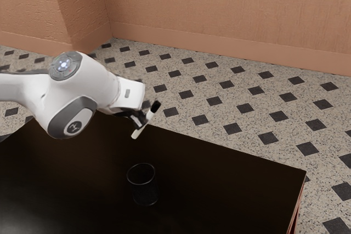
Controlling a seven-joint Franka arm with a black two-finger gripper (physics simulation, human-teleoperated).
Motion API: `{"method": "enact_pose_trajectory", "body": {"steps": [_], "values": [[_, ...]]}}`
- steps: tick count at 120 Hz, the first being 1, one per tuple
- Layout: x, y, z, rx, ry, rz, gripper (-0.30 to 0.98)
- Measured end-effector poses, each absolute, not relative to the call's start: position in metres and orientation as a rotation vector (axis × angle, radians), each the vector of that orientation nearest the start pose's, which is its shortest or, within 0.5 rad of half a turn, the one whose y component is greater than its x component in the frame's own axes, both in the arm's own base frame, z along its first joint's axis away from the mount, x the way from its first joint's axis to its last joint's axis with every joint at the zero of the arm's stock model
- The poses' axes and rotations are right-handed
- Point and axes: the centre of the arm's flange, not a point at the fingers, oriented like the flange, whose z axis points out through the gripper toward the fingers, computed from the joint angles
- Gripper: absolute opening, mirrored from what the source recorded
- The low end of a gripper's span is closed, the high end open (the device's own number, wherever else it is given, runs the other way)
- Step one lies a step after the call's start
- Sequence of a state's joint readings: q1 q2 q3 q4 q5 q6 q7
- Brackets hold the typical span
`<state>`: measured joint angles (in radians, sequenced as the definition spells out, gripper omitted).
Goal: Put the marker into the pen holder.
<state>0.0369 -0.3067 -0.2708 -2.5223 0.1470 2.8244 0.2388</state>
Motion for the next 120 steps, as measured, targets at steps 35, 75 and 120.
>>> {"method": "enact_pose_trajectory", "body": {"steps": [35, 75, 120], "values": [[0.41, -0.147, 0.416, -2.795, 0.711, -0.88, -0.1], [0.411, -0.143, 0.385, -2.926, 0.482, -0.822, -0.1], [0.414, -0.14, 0.38, -2.971, 0.337, -0.803, 0.39]]}}
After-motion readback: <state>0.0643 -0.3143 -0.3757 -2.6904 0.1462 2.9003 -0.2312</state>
